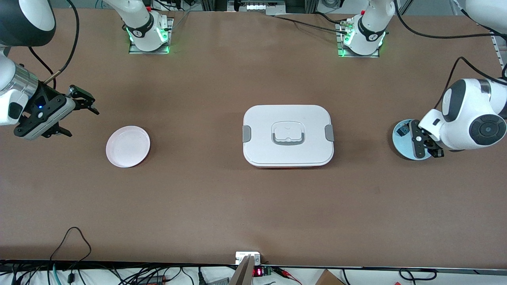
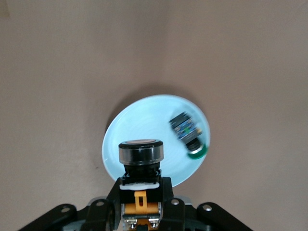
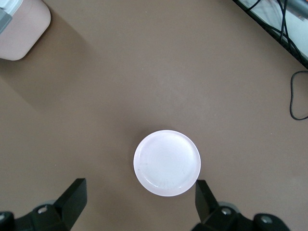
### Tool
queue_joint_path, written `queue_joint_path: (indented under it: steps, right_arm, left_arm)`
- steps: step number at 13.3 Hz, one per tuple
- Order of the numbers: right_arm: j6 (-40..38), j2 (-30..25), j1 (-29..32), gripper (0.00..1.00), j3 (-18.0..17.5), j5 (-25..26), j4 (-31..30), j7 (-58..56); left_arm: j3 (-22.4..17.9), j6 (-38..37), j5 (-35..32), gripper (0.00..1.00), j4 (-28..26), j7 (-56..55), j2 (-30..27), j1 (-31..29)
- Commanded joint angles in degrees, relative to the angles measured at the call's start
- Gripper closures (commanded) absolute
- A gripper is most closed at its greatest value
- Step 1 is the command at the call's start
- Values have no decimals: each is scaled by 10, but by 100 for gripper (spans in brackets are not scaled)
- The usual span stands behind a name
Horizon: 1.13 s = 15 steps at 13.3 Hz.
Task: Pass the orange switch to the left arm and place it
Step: 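Lower the switch onto the blue plate and open the left gripper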
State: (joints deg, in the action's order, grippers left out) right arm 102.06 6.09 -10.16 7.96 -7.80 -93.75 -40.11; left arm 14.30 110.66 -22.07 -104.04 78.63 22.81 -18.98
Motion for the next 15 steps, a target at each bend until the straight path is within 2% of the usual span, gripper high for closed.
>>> queue_joint_path:
  steps: [1,4,8,12,13,14,15]
  right_arm:
    - [-45,-12,-4,0,0,5,6,105]
    - [-67,-20,-6,0,-14,16,7,250]
    - [-86,-20,-8,0,-37,75,14,321]
    - [-92,-29,-9,0,-38,73,14,333]
    - [-93,-30,-9,0,-38,72,15,333]
    - [-95,-41,-9,0,-39,75,14,332]
    - [-98,-54,-10,0,-39,76,7,333]
  left_arm:
    - [8,42,-20,84,4,40,39,-33]
    - [8,97,-21,84,-19,54,64,-64]
    - [8,187,-21,84,-67,72,71,-98]
    - [9,226,-21,81,-67,91,100,-113]
    - [9,225,-21,70,-67,92,98,-113]
    - [11,225,-21,49,-66,92,98,-114]
    - [11,222,-20,10,-66,95,97,-115]
